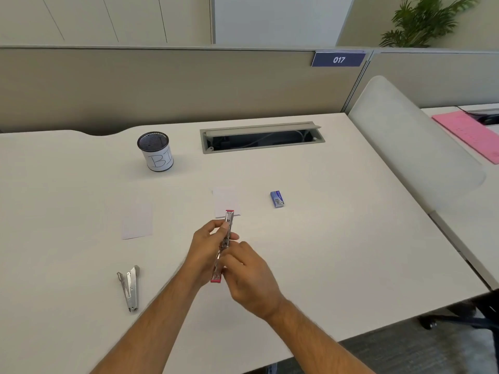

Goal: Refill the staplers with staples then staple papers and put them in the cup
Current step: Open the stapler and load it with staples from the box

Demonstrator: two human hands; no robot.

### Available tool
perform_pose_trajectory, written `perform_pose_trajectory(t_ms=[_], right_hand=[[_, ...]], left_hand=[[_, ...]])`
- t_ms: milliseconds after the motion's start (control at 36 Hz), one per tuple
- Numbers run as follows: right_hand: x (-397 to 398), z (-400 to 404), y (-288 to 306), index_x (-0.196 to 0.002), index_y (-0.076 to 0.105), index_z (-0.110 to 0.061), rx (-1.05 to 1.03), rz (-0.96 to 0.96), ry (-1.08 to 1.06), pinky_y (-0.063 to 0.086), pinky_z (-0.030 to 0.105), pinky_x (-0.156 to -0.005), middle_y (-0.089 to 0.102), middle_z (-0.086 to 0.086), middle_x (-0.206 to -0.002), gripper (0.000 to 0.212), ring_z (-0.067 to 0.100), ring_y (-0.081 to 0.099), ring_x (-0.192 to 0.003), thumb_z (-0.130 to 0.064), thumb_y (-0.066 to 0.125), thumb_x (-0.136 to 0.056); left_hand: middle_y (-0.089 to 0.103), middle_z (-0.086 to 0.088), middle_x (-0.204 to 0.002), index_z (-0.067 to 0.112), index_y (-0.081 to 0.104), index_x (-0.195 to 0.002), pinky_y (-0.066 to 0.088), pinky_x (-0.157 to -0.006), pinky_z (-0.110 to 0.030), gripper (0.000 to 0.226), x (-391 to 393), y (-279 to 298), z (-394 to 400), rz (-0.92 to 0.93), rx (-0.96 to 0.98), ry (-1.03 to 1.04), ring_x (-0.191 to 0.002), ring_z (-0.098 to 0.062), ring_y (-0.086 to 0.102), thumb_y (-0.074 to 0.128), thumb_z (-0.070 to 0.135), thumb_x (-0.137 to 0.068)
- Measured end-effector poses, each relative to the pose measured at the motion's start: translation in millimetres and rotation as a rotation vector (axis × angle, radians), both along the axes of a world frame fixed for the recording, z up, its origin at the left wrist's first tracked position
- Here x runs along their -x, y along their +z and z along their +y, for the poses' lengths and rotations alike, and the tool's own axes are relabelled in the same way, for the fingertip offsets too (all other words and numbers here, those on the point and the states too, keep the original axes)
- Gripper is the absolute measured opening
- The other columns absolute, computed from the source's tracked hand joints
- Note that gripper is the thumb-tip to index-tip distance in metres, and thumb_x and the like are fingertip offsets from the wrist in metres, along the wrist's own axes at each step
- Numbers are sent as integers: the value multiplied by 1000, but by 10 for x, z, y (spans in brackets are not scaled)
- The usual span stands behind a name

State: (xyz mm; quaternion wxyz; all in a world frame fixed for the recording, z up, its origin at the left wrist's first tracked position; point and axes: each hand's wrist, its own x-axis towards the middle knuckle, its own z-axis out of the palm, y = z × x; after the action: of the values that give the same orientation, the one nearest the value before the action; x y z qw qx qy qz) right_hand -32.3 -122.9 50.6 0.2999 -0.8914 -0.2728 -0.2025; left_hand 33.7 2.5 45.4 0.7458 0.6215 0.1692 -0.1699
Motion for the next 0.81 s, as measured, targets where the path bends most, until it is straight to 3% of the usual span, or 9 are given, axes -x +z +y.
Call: perform_pose_trajectory(t_ms=[167, 306, 361, 444, 528, 639, 806], right_hand=[[37, 28, -78, -93, 70, -6, -43, 64, -10, 51, 34, -79, 69, 6, -94, 16, 23, 58, -88, 7, 62, -88], [-93, -20, -2, -98, 69, -15, -436, 323, -352, 51, 26, -78, 68, -7, -95, 23, 13, 62, -92, 5, 59, -91], [-210, -50, 51, -98, 68, -20, -623, 469, -500, 52, 25, -77, 69, -10, -93, 15, 8, 64, -89, -6, 62, -95], [-373, -106, 136, -96, 69, -24, -808, 684, -612, 59, 34, -80, 73, -8, -90, 6, 9, 69, -87, -27, 65, -98], [-466, -148, 203, -88, 71, -25, -851, 818, -636, 60, 37, -76, 76, -6, -85, 18, 12, 71, -83, -39, 64, -97], [-500, -163, 249, -93, 77, -20, -895, 912, -564, 55, 30, -66, 79, -5, -84, 19, 11, 70, -77, -34, 65, -98], [-511, -182, 250, -98, 79, -20, -975, 936, -482, 53, 26, -67, 79, -4, -90, 17, 11, 69, -79, -31, 66, -98]], left_hand=[[79, -9, -89, 15, 75, -107, 57, -62, -26, 15, 28, -29, 24, -77, -66, -30, -71, -14, 70, 60, 18, -104], [77, -15, -89, 9, 72, -117, 60, -65, -30, 19, 95, -24, 40, -164, -100, -105, -76, -19, 72, 57, 10, -105], [76, -16, -90, 10, 70, -118, 61, -66, -33, 19, 117, -16, 30, -185, -95, -113, -75, -20, 70, 57, 10, -105], [77, -15, -91, 12, 69, -117, 62, -69, -36, 17, 149, -1, 10, -209, -91, -137, -75, -21, 71, 58, 11, -105], [78, -12, -92, 12, 69, -114, 62, -69, -34, 14, 184, 9, -4, -229, -115, -159, -76, -21, 72, 59, 12, -104], [78, -10, -92, 9, 68, -111, 60, -68, -31, 12, 215, 17, -19, -239, -122, -158, -76, -22, 73, 60, 10, -103], [79, -11, -91, 8, 66, -107, 60, -68, -30, 7, 206, 20, -13, -237, -99, -125, -75, -21, 72, 62, 10, -102]])
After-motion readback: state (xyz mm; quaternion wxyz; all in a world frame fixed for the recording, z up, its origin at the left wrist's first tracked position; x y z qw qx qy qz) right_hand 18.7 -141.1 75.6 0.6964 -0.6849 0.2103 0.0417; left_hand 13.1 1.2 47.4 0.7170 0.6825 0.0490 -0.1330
